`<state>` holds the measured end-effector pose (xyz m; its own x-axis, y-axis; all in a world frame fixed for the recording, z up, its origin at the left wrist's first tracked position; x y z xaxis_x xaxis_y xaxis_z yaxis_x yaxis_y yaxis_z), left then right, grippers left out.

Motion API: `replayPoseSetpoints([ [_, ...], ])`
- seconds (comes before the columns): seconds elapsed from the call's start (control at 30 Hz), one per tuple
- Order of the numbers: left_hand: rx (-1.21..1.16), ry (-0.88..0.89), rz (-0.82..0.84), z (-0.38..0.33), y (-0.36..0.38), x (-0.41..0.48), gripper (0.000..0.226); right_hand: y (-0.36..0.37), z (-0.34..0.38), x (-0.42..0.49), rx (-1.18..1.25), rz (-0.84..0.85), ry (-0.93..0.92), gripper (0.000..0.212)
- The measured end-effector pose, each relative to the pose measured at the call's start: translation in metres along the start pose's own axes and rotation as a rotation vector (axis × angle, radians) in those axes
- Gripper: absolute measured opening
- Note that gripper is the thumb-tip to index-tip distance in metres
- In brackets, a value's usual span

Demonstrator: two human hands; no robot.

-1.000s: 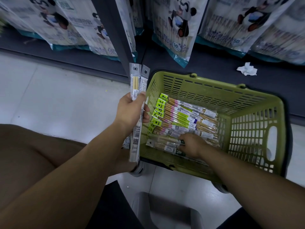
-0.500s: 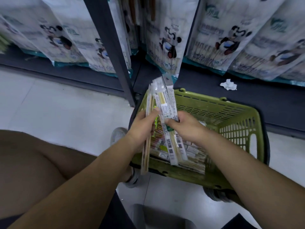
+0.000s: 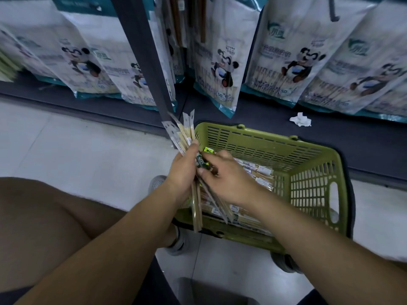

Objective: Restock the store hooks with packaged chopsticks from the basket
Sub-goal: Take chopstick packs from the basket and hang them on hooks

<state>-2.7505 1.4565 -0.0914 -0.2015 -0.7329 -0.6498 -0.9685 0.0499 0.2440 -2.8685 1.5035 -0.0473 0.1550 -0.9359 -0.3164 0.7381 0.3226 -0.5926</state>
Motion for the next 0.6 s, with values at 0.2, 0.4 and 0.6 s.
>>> replayPoseSetpoints([
  [0.2,0.002,0.044,-0.056,-0.026,-0.022,0.006,0.035,0.005,-0.08,0.001,0.389,-0.109,0.307,0.014],
  [0.4,0.12,-0.049,-0.066,-0.025,-0.042,0.013,0.037,0.067,-0.167,-0.027,-0.093,0.409,0.432,0.038],
  [0.6,0.102,-0.026,0.01,-0.025,-0.041,0.016,0.026,0.085,-0.183,-0.033,-0.189,0.503,0.451,0.04],
])
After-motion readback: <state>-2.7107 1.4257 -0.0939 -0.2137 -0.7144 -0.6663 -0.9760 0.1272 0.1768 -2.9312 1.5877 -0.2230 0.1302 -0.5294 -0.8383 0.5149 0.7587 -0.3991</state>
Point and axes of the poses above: each hand's wrist, its own x-axis towards the middle knuckle, its own y-axis out of the palm, z = x × y, the point moved 4 cm from there along x, towards the middle knuckle, and after that the axes turned 5 degrees about z, right-handed, at the moved point
